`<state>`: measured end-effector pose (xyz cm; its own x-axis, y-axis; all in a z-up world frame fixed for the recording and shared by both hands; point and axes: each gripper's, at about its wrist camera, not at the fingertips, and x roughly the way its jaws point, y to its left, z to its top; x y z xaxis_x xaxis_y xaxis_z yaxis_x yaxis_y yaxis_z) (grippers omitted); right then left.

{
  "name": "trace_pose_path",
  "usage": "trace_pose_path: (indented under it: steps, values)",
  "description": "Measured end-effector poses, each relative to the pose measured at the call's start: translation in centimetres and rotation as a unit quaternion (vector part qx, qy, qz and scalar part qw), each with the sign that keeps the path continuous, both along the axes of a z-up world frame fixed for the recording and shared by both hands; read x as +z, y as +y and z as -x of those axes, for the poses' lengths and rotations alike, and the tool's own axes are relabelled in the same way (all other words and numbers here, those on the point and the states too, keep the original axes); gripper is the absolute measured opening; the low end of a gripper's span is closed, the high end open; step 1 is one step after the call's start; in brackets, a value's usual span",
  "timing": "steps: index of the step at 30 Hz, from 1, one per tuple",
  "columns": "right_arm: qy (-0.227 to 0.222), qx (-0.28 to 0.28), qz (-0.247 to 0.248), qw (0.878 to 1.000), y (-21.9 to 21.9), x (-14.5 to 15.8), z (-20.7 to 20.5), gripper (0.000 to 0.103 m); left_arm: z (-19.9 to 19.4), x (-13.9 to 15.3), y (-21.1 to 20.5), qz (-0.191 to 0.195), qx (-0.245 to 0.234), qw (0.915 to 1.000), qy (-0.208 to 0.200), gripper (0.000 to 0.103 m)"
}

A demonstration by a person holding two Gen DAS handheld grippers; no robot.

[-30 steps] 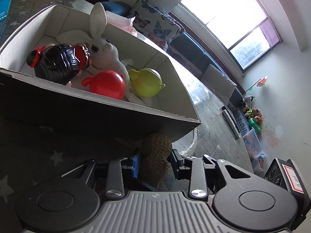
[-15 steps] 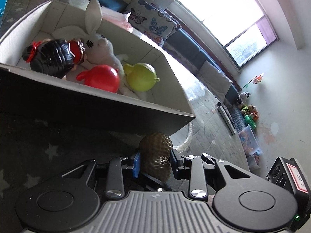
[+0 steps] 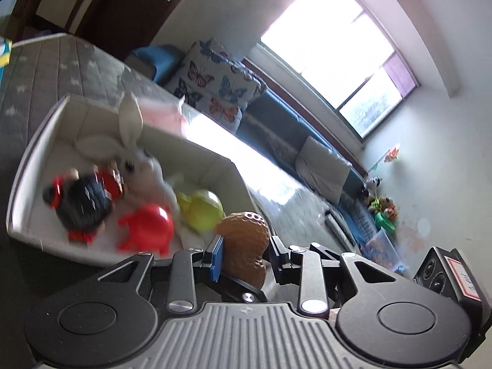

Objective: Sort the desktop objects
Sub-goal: 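Carry the peanut toy over the box and open the left tool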

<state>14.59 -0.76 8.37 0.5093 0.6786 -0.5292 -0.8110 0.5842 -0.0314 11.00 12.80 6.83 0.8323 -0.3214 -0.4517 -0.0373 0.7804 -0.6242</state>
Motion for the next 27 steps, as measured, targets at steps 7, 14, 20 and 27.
trace_pose_path:
  steps: [7,14,20,27]
  values:
    - [0.021,0.005,0.004,1.0,3.9,-0.3,-4.5,0.056,-3.9,-0.4,3.4,0.001,0.024,0.9996,0.011,0.033]
    - [0.051,0.001,0.015,0.999,6.7,-1.5,-7.9,0.056,-7.0,-1.5,5.6,0.008,0.039,0.9988,0.028,0.033]
    - [0.06,-0.002,0.027,0.998,7.8,-2.3,-8.9,0.056,-7.3,-2.6,6.4,0.014,0.048,0.9981,0.038,0.034]
    - [0.064,-0.006,0.028,0.998,7.5,-2.8,-8.6,0.057,-6.4,-2.9,6.9,0.013,0.061,0.9972,0.041,0.034]
